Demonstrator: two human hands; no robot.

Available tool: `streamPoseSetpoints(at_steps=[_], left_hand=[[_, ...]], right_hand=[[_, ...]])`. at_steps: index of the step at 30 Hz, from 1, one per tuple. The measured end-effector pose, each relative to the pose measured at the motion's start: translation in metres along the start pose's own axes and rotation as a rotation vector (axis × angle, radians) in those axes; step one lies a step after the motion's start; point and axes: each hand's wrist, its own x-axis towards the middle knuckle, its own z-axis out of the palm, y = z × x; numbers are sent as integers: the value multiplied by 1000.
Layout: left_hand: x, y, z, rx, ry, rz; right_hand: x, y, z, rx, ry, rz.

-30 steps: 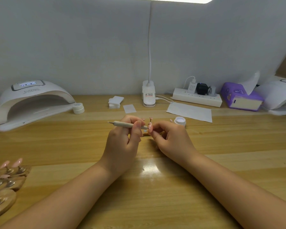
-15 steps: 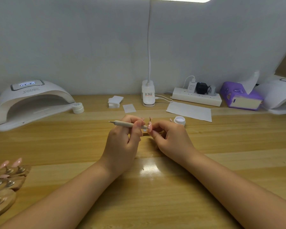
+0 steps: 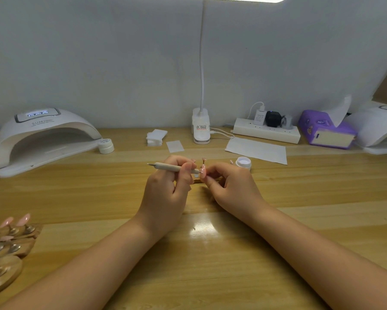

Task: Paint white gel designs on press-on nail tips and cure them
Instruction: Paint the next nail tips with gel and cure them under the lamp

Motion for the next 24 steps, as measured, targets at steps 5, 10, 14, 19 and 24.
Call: streamPoseSetpoints(at_steps=[5,10,14,19,24], left_hand=[[0,2,-2,-39,52,88],[1,2,-3,-41,74,99],[1,1,-2,-26,39,90],[0,3,-1,-12,5,58],[0,4,-1,-10,-10,45]], right_hand=[[-1,-2,-1,16,7,12],[-1,-3,-2,26,3,15],[-1,-2,-1,34,12,13],[0,-1,0,24,15,13],[0,0,0,31,17,11]])
